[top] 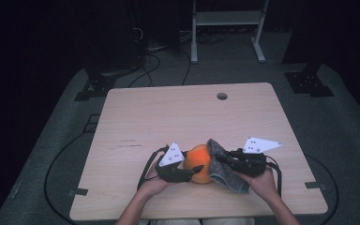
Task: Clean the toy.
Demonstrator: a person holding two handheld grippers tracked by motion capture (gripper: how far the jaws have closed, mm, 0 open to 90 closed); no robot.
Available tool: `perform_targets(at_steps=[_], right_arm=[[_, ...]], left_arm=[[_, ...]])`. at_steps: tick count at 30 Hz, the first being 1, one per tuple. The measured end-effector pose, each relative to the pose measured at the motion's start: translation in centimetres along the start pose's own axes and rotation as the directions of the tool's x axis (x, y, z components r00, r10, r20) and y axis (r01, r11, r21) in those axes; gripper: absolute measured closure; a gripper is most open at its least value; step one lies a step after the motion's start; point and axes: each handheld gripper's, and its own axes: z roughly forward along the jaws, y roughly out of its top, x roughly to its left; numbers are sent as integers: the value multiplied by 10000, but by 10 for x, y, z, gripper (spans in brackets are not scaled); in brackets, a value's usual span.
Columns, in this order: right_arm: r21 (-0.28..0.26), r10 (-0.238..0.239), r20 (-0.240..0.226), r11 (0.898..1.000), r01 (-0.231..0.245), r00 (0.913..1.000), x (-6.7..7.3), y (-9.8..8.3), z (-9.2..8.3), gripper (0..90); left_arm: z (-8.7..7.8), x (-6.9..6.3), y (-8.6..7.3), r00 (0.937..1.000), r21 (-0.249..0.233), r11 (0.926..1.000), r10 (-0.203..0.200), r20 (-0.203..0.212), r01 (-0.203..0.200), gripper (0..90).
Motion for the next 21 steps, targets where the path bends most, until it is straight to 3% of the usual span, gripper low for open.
perform_targets(at_steps=[4, 6, 10, 12, 15, 18, 21], right_arm=[[306, 671, 467, 9972, -686, 9967, -15, -10, -6, 799], [179, 587, 286, 9981, -592, 9979, -13, -8, -9, 799], [-117, -22, -565, 9999, 15, 9984, 4, 3, -6, 798], [118, -203, -488, 9997, 209, 9986, 6, 3, -1, 798], [132, 112, -344, 9999, -108, 9993, -2, -2, -2, 799], [207, 305, -156, 9993, -301, 9994, -6, -6, -5, 799], [105, 252, -319, 9996, -249, 9992, -3, -2, -7, 799]], left_arm=[[0, 0, -1, 10000, -41, 10000, -4, -6, 4, 396], [1, 0, 0, 9999, -57, 10000, 46, -121, -47, 395], [5, -4, 1, 9998, -133, 9999, 87, -169, -89, 389], [4, -4, 1, 9997, -107, 9996, 244, -74, -245, 321], [3, 0, 0, 10000, -90, 9999, -66, 38, 67, 239], [3, -1, -1, 10000, -131, 9999, 33, -1, -33, 282], [7, -5, -2, 9993, -156, 9995, 284, -253, -288, 352]])
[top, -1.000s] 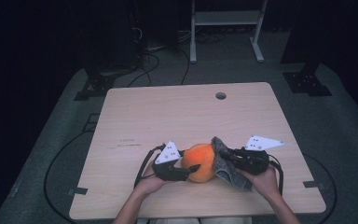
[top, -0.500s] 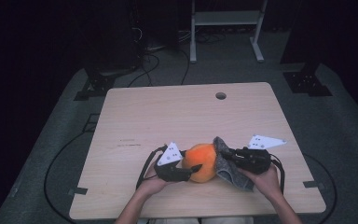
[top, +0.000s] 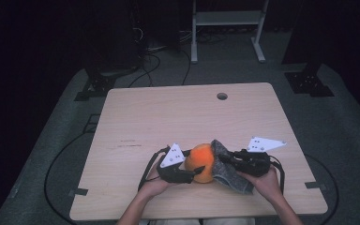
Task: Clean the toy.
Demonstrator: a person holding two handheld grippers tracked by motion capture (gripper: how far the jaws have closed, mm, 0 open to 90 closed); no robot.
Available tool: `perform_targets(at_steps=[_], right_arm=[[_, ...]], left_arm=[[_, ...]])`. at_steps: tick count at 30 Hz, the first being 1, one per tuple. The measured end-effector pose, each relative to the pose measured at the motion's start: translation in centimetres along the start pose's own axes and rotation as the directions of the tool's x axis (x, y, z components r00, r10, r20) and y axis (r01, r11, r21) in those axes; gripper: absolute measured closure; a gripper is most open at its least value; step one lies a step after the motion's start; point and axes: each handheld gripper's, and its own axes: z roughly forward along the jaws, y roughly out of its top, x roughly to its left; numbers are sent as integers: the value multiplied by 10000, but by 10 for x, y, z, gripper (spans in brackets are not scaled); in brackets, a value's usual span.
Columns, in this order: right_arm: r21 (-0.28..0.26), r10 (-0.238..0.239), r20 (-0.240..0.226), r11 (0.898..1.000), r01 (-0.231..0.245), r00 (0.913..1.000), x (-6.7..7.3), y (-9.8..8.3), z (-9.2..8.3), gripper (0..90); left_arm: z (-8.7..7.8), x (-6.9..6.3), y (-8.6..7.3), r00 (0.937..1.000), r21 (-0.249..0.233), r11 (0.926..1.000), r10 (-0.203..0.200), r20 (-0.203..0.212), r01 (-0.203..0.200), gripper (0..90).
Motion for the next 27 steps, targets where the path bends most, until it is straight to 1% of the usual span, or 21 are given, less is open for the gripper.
perform_targets(at_steps=[2, 4, 6, 8, 9, 11, 12, 13, 14, 15, 16, 18, 19, 20, 21, 22, 23, 24, 25, 26, 27], right_arm=[[-234, -285, -367, 9993, 276, 9989, 9, 6, 1, 799], [-129, -804, -572, 9967, 798, 9951, 18, 10, 5, 798], [146, -1275, -308, 9917, 1280, 9914, 23, 10, 10, 798], [147, -941, -314, 9954, 946, 9951, 17, 8, 8, 799], [100, -746, -82, 9972, 747, 9972, 11, 6, 5, 799], [115, -343, 155, 9994, 342, 9993, 3, 3, 2, 799], [124, -235, 345, 9997, 231, 9991, -1, 1, 0, 798], [159, -118, 395, 9998, 112, 9991, -5, -1, -1, 798], [172, 71, 334, 9998, -77, 9994, -8, -3, -2, 798], [149, 189, 310, 9997, -194, 9993, -10, -5, -3, 798], [165, 195, 326, 9997, -200, 9993, -10, -5, -3, 798], [178, 200, 352, 9996, -206, 9992, -9, -7, -2, 798], [158, 291, 311, 9994, -296, 9991, -10, -7, -2, 797], [131, 337, 262, 9993, -341, 9991, -10, -8, -2, 798], [130, 344, 218, 9993, -347, 9992, -10, -9, -2, 798], [160, 352, 257, 9992, -356, 9990, -9, -9, -3, 797], [161, 369, 258, 9992, -373, 9990, -9, -9, -3, 798], [106, 392, 250, 9992, -395, 9989, -9, -10, -4, 798], [114, 386, 266, 9992, -389, 9989, -9, -10, -5, 798], [179, 335, 324, 9993, -341, 9989, -8, -9, -6, 797], [83, 323, 138, 9994, -324, 9994, -6, -8, -7, 798]], left_arm=[[3, -3, 1, 9998, -28, 10000, 38, -193, -39, 372], [5, -6, 0, 9997, -62, 9999, 114, -233, -115, 388], [6, -8, -1, 9994, 29, 9996, 299, -189, -298, 410], [4, -8, -1, 9994, 63, 9994, 343, -96, -342, 425], [4, -9, -1, 9994, 55, 9994, 350, -63, -349, 431], [4, -10, -2, 9991, 59, 9991, 411, 37, -411, 432], [4, -11, -2, 9991, 39, 9992, 402, 105, -403, 431], [4, -10, -2, 9988, 39, 9990, 442, 203, -443, 422], [2, -9, 0, 9988, 51, 9992, 398, 281, -399, 390], [1, -7, 1, 9993, 42, 9996, 279, 266, -280, 329], [0, -5, 1, 9997, 65, 9999, 85, 241, -87, 271], [3, -2, 0, 9993, 490, 9982, -361, 57, 358, 150], [4, -1, -2, 9987, 621, 9970, -481, 181, 469, 141], [6, 0, -5, 9980, 587, 9969, -541, 335, 521, 162], [6, -2, -6, 9992, 380, 9989, -298, 254, 288, 229], [5, -4, -5, 10000, 336, 9994, -1, 86, -1, 300], [4, -6, -3, 9988, 202, 9989, 435, -241, -431, 363], [2, -9, -1, 9953, 39, 9965, 837, -490, -836, 397], [1, -11, 0, 9899, 31, 9925, 1223, -721, -1224, 411], [1, -12, 1, 9856, 174, 9893, 1461, -846, -1452, 416], [1, -12, 0, 9839, 235, 9871, 1595, -802, -1581, 417]])
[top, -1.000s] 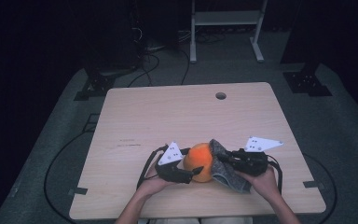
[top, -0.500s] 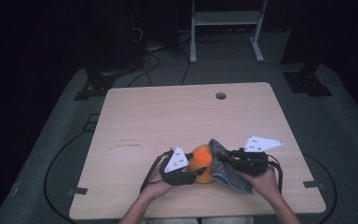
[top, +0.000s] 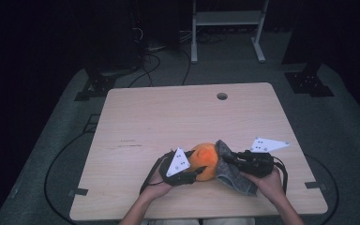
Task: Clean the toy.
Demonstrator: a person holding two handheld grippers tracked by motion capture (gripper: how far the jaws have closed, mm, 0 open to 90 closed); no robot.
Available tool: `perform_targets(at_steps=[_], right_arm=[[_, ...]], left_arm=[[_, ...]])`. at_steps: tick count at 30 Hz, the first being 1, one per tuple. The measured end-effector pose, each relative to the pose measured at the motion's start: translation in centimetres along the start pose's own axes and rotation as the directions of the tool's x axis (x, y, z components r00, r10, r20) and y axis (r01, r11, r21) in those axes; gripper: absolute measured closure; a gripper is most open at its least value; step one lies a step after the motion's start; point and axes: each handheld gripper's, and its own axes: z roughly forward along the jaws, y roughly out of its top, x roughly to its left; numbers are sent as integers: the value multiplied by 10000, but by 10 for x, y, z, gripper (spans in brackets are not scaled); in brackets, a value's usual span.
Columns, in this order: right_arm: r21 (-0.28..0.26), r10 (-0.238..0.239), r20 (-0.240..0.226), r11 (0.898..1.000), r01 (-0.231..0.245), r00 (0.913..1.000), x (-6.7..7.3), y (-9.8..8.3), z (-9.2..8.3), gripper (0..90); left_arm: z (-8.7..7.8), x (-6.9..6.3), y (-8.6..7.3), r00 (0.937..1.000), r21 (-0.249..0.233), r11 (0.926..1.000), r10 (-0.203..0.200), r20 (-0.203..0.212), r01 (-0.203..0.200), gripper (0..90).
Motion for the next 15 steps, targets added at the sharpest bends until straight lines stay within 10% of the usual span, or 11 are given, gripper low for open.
perform_targets(at_steps=[6, 11, 15], right_arm=[[-127, -1045, -455, 9945, 1041, 9935, 23, 13, 10, 797], [203, -913, -683, 9955, 929, 9935, 23, 8, 13, 798], [25, -948, -940, 9954, 955, 9910, 27, 16, 11, 797]], left_arm=[[-2, -4, -8, 9983, 85, 9995, 286, 508, -291, 423], [-1, 5, -8, 9949, 285, 9972, -705, 725, 686, 198], [-2, -3, -11, 9955, 155, 9999, 30, 947, -45, 342]])
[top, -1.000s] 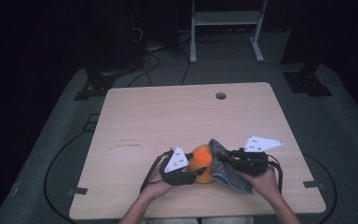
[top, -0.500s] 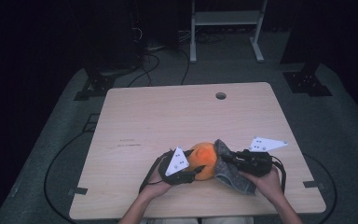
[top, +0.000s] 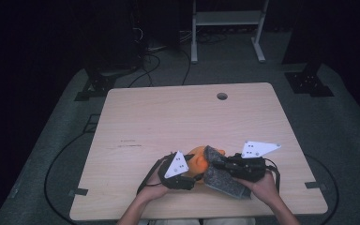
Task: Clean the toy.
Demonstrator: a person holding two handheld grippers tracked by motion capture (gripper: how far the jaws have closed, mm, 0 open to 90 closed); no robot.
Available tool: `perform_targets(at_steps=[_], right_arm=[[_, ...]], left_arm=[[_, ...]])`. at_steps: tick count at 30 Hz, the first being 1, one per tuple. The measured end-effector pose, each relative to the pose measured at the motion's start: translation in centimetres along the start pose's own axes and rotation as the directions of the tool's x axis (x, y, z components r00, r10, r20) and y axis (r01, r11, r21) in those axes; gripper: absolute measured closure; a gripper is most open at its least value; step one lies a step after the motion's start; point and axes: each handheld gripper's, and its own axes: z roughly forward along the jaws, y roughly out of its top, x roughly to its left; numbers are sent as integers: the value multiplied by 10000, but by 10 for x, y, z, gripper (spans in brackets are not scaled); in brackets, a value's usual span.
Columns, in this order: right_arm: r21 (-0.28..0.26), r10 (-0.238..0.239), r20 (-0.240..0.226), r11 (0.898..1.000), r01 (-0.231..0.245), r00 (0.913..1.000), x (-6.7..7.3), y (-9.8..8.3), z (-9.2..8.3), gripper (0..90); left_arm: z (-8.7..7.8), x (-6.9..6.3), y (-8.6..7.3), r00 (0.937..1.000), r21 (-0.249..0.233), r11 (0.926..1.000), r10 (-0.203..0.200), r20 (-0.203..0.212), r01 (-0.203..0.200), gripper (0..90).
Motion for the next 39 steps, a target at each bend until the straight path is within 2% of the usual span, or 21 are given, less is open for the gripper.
perform_targets(at_steps=[2, 4, 7, 9, 10, 11, 13, 15, 16, 17, 19, 20, 25, 29, 31, 35, 39], right_arm=[[48, -192, 75, 9998, 192, 9998, 1, 3, 1, 798], [88, -104, 191, 9999, 102, 9998, -3, 1, 2, 798], [178, 339, 498, 9992, -348, 9982, -17, -8, -2, 798], [416, 576, 744, 9973, -608, 9956, -25, -14, -6, 798], [429, 808, 649, 9956, -837, 9946, -28, -16, -8, 798], [463, 800, 627, 9955, -830, 9948, -27, -16, -9, 798], [433, 586, 439, 9972, -605, 9973, -22, -11, -10, 798], [2, 478, -328, 9989, -478, 9983, -14, -3, -9, 798], [-33, 360, -550, 9993, -362, 9978, -10, 0, -7, 798], [63, 2, -759, 10000, 3, 9971, -4, 4, -2, 798], [409, -423, -565, 9982, 446, 9975, 1, 6, 4, 798], [397, -324, -622, 9986, 349, 9975, -1, 6, 5, 798], [442, 443, -146, 9981, -436, 9989, -22, -6, -1, 799], [457, 1034, 298, 9935, -1047, 9942, -38, -19, -12, 799], [418, 1272, 321, 9908, -1285, 9914, -40, -20, -15, 798], [229, 1110, 202, 9935, -1115, 9936, -36, -14, -13, 798], [220, 1445, 43, 9892, -1446, 9895, -41, -19, -10, 798]], left_arm=[[-1, 0, -1, 9999, 18, 10000, 93, 42, -93, 353], [-2, 1, -3, 9997, 11, 9998, 192, 147, -192, 362], [-4, 2, -6, 9994, -64, 9998, 168, 318, -166, 366], [-3, 0, -6, 9989, -30, 9996, 286, 368, -285, 365], [-2, 0, -6, 9987, -5, 9993, 363, 351, -363, 364], [-1, -2, -5, 9984, 11, 9990, 443, 344, -444, 361], [-1, -3, -5, 9974, 33, 9980, 631, 350, -633, 358], [-1, -5, -5, 9958, 72, 9967, 799, 437, -803, 360], [-1, -6, -5, 9941, 124, 9951, 975, 473, -982, 360], [-1, -7, -4, 9929, 176, 9939, 1081, 492, -1091, 360], [-3, -7, -5, 9921, 228, 9930, 1143, 510, -1156, 360], [-3, -7, -6, 9922, 210, 9932, 1133, 526, -1145, 362], [-3, -6, -7, 9915, 156, 9931, 1153, 609, -1164, 362], [-4, -5, -8, 9909, 116, 9931, 1157, 680, -1168, 358], [-5, -5, -8, 9899, 150, 9923, 1218, 724, -1232, 357], [-7, -2, -10, 9907, 106, 9939, 1086, 823, -1099, 351], [-9, 1, -12, 9910, 115, 9942, 1052, 829, -1065, 348]])
